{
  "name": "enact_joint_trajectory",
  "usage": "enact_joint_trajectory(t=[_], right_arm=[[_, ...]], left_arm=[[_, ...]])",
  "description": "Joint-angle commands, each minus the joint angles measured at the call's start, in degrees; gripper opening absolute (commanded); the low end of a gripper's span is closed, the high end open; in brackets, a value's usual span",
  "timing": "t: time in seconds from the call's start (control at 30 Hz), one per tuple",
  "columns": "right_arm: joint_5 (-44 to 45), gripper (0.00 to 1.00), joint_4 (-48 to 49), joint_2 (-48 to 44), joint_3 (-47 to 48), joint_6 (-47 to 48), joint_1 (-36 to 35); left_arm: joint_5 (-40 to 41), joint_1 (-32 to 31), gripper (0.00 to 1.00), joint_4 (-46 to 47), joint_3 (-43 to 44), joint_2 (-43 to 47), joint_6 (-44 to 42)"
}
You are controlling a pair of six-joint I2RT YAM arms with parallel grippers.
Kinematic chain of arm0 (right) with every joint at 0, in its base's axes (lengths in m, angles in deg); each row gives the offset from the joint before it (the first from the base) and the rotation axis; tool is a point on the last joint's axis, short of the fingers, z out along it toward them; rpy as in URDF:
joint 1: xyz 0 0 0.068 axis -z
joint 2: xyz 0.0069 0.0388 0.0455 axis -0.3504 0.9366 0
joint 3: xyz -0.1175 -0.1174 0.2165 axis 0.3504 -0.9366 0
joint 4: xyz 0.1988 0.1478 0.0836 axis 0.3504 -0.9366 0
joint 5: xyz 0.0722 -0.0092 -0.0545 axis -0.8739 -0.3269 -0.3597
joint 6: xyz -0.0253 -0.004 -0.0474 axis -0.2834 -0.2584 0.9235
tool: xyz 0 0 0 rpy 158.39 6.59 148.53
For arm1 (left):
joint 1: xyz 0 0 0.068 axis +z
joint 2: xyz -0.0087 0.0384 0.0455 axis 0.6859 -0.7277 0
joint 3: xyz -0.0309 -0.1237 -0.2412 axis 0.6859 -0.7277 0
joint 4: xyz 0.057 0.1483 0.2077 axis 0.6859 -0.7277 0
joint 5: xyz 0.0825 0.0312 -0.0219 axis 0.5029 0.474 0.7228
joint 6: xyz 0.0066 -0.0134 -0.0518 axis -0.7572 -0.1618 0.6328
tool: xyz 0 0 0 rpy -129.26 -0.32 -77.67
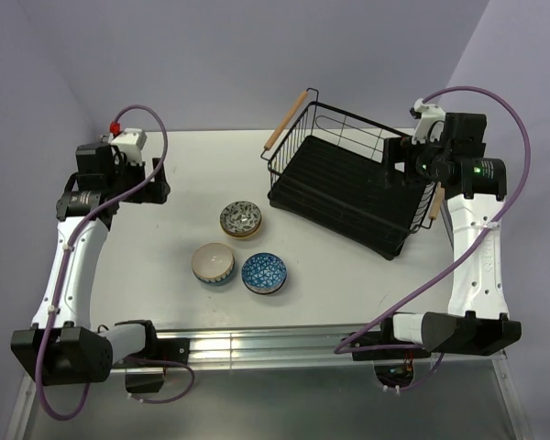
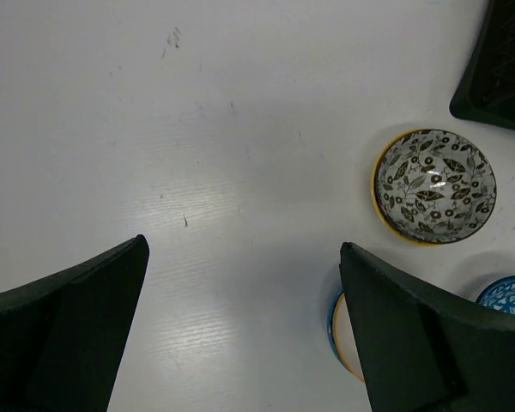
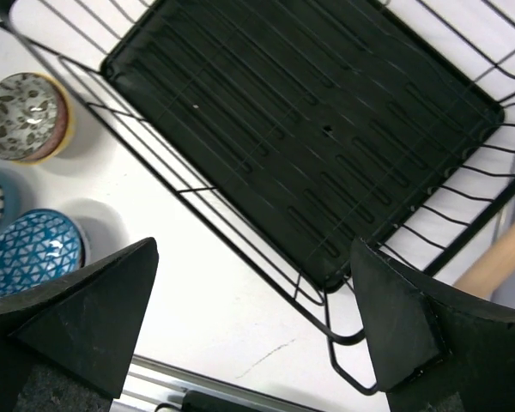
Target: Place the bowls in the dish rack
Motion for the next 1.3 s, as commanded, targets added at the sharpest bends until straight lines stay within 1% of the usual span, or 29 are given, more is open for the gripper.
enact_joint_trajectory(t=[0.0,0.07,0.17,0.2,0.23,0.3,0.33,0.43,0.47,0.53,0.57,0.63,0.67,0.8,0.87,0.93,0.97,1.07,1.27], right_arm=[[-4.7,1.0,-1.6,-1.2,0.1,1.4,0.3],[-6.4,1.0,-2.0,-1.2,-0.2,1.8,0.3],[-8.0,1.0,-2.2,-1.4,-0.7,2.3,0.2],[-8.7,1.0,-2.2,-1.4,-0.7,2.3,0.3],[-9.4,1.0,-2.2,-1.4,-0.7,2.3,0.3],[-10.5,1.0,-2.4,-1.3,-0.6,2.1,0.2],[-10.9,1.0,-2.4,-1.0,-0.6,1.9,0.2],[-13.3,1.0,-2.9,-0.3,-0.8,1.1,0.2],[-14.0,1.0,-2.8,0.0,-1.2,0.2,0.2],[-16.1,1.0,-2.4,0.0,-1.9,-0.6,0.2],[-16.9,0.99,-2.3,0.0,-2.1,-1.2,0.2],[-18.6,1.0,-2.0,-0.6,-3.1,-2.0,0.2],[-18.8,1.0,-1.5,-0.8,-3.5,-3.3,0.2],[-17.4,1.0,1.6,-2.9,-5.3,-6.3,0.2],[-17.5,1.0,1.3,-2.7,-5.0,-7.1,0.2],[-18.8,1.0,0.3,-2.2,-4.6,-7.0,0.2],[-19.3,1.0,0.1,-2.2,-4.6,-6.9,0.3],[-20.4,1.0,0.3,-3.2,-4.8,-6.8,0.2],[-20.8,1.0,1.7,-5.5,-6.8,-7.6,0.2]], left_arm=[[-2.9,-0.4,1.0,1.3,-0.9,2.8,-7.7],[-3.4,-0.7,0.99,0.0,-1.7,3.2,-11.3],[-10.1,-0.9,0.97,-3.7,-2.1,3.9,-19.3],[-14.6,-1.0,0.97,-6.4,-2.2,4.0,-21.2],[-16.7,-1.2,0.96,-7.9,-2.6,4.7,-24.9],[-20.8,-1.4,0.95,-12.0,-3.1,5.4,-28.9],[-23.6,-3.4,0.95,-13.6,-3.6,5.8,-33.4],[-25.5,-7.9,0.92,-16.5,-5.5,6.3,-39.5],[-25.6,-10.3,0.91,-16.8,-5.9,6.5,-40.8],[-24.5,-12.6,0.89,-16.8,-6.8,6.1,-43.1],[-24.1,-15.0,0.87,-17.2,-6.9,5.5,-43.8],[-24.0,-17.3,0.85,-19.6,-7.2,3.3,-45.8],[-23.6,-19.9,0.82,-20.2,-7.5,2.5,-46.2],[-20.8,-25.3,0.77,-19.6,-10.6,-0.5,-46.9],[-19.7,-27.8,0.75,-18.0,-12.8,-0.9,-47.1],[-18.8,-29.2,0.73,-16.8,-14.5,-1.7,-47.0],[-18.6,-30.4,0.69,-16.4,-14.9,-2.2,-47.0],[-18.0,-32.1,0.65,-15.3,-16.3,-3.9,-47.5],[-16.6,-33.3,0.6,-14.7,-17.2,-6.1,-48.7]])
